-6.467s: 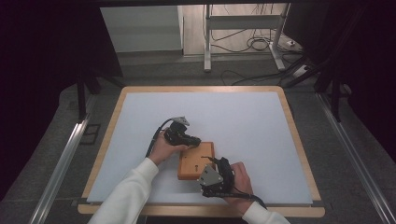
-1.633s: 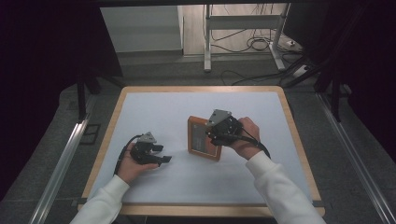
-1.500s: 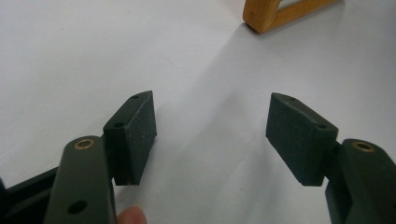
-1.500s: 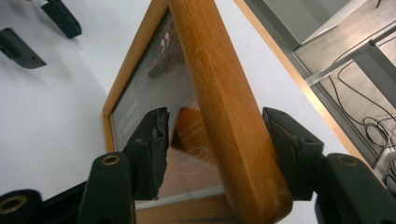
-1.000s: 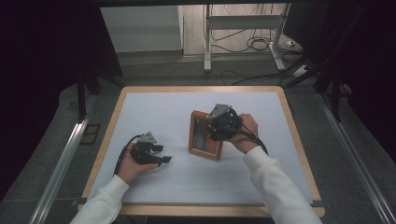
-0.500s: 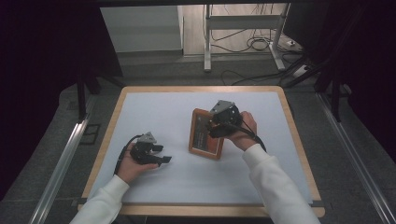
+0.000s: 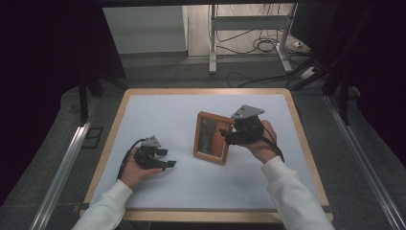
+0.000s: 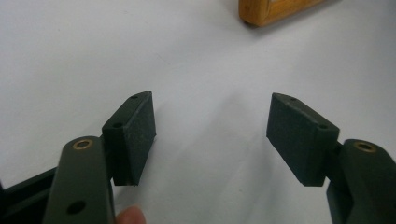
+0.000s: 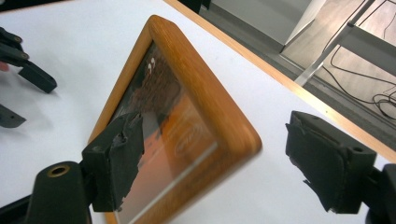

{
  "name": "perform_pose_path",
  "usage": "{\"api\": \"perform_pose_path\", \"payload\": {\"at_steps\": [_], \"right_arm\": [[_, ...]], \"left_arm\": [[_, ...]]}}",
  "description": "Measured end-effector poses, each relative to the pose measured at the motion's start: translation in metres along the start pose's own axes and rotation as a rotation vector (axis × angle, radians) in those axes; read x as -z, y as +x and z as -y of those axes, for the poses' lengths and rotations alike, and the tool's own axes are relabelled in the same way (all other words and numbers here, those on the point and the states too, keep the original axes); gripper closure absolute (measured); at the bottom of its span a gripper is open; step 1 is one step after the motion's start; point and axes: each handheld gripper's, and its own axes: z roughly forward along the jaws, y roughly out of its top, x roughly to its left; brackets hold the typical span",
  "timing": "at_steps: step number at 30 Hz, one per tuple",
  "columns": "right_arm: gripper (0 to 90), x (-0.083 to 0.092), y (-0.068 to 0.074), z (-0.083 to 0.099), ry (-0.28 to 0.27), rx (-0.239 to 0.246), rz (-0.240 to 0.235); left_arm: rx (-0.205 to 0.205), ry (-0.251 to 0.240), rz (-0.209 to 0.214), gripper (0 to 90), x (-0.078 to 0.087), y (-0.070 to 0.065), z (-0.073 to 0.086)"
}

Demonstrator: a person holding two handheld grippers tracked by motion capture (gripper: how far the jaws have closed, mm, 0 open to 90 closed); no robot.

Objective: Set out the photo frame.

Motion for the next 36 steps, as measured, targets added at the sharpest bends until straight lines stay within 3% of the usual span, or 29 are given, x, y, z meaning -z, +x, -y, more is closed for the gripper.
{"api": "perform_pose_path", "payload": {"at_steps": [8, 15, 21, 24, 25, 26, 27, 31, 36], "right_arm": [[19.6, 0.012, 0.003, 0.024, -0.012, -0.037, -0.032], [21.0, 0.013, 0.018, 0.056, 0.002, -0.075, -0.083], [35.1, 0.011, 0.03, 0.076, 0.026, -0.084, -0.161], [40.9, 0.009, 0.033, 0.08, 0.028, -0.078, -0.163], [44.9, 0.008, 0.035, 0.082, 0.027, -0.075, -0.162], [54.4, 0.006, 0.038, 0.085, 0.028, -0.075, -0.16], [54.4, 0.006, 0.038, 0.085, 0.028, -0.075, -0.16], [75.8, 0.0, 0.045, 0.088, 0.041, -0.065, -0.21], [86.9, -0.013, 0.052, 0.093, 0.071, -0.052, -0.255]], "left_arm": [[0.004, -0.011, -0.002, 32.4, 0.002, 0.0, -0.001], [0.001, -0.017, -0.006, 32.3, 0.002, -0.001, -0.001], [-0.004, -0.013, -0.007, 32.2, 0.001, -0.002, -0.001], [-0.005, -0.013, -0.005, 32.2, 0.001, -0.003, -0.001], [-0.005, -0.013, -0.005, 32.2, 0.001, -0.003, -0.001], [-0.006, -0.013, -0.005, 32.2, 0.001, -0.003, -0.001], [-0.006, -0.013, -0.004, 32.2, 0.001, -0.003, -0.001], [-0.006, -0.012, -0.004, 32.1, 0.0, -0.003, -0.001], [-0.005, -0.015, -0.004, 32.1, 0.0, -0.003, -0.001]]}}
